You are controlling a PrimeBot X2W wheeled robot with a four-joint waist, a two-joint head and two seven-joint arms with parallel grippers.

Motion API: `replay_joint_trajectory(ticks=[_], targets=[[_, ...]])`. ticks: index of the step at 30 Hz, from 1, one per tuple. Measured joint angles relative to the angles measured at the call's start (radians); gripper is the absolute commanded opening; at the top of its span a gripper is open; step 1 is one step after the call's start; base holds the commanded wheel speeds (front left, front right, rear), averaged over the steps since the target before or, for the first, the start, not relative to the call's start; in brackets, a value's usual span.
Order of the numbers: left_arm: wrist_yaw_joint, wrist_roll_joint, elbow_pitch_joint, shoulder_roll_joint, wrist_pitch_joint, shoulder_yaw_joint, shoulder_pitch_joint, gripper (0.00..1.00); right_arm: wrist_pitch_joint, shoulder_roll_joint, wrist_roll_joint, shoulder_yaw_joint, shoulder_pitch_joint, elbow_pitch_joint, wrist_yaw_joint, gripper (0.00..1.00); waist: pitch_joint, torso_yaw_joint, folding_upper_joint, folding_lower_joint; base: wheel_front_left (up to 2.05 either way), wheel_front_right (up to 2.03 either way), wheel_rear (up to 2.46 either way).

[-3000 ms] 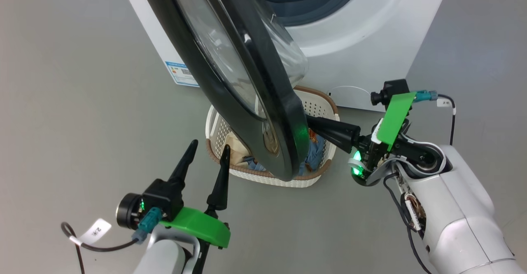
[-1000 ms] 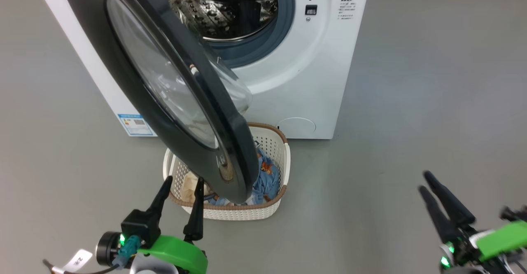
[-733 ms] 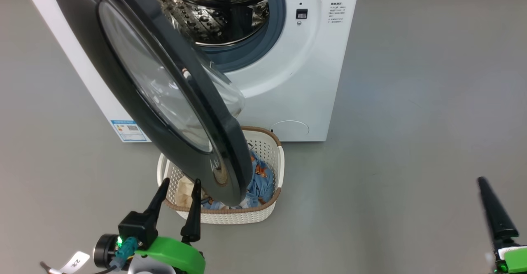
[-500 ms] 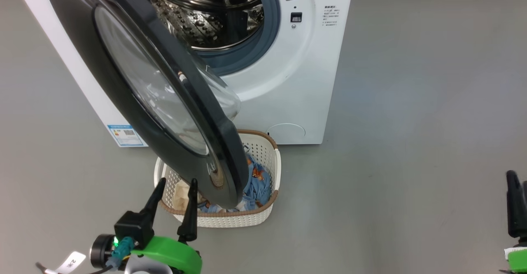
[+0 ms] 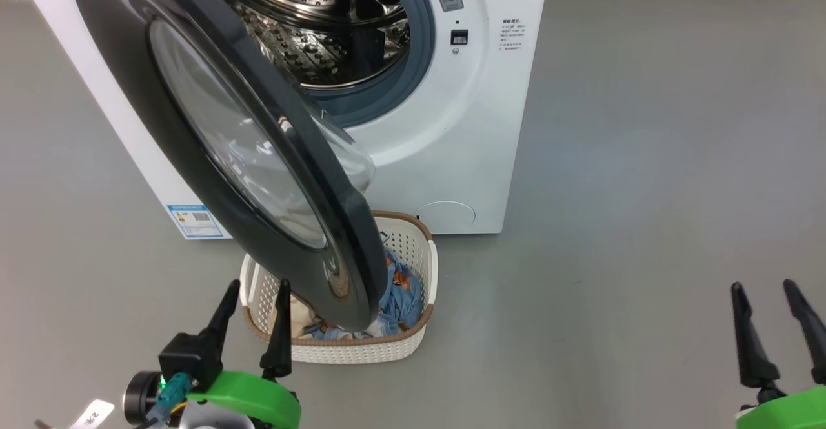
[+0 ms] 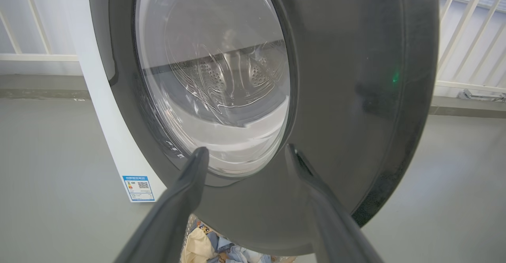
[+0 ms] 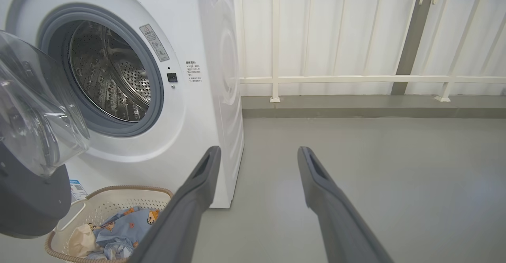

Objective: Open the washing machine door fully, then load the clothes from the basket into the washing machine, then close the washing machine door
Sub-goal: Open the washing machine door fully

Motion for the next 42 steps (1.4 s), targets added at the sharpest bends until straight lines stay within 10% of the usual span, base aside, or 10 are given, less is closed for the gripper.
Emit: replay_joint_trajectory(ticks=[30, 31, 33, 42], targets=[[-0.001, 0.0, 0.011, 0.0, 0.0, 0.022, 0.006, 1.0, -0.009, 0.059, -0.122, 0.004, -0.002, 0.087, 0.0, 1.0, -0.007, -0.009, 0.0, 0.0, 0.0, 0.0, 0.0], [-0.001, 0.0, 0.012, 0.0, 0.0, 0.022, 0.006, 0.83, -0.009, 0.06, -0.122, 0.004, -0.002, 0.087, 0.0, 1.0, -0.008, -0.009, 0.0, 0.0, 0.0, 0.0, 0.0], [-0.001, 0.0, 0.015, 0.0, 0.0, 0.022, 0.006, 0.05, -0.009, 0.061, -0.122, 0.004, -0.001, 0.088, 0.0, 1.0, -0.009, -0.01, 0.0, 0.0001, 0.0, 0.0, 0.0], [-0.018, -0.021, 0.019, -0.001, 0.0, 0.033, 0.004, 0.0, -0.01, 0.065, -0.131, 0.004, -0.001, 0.094, 0.0, 1.0, -0.008, -0.014, 0.0, 0.0, 0.0, 0.0, 0.0]])
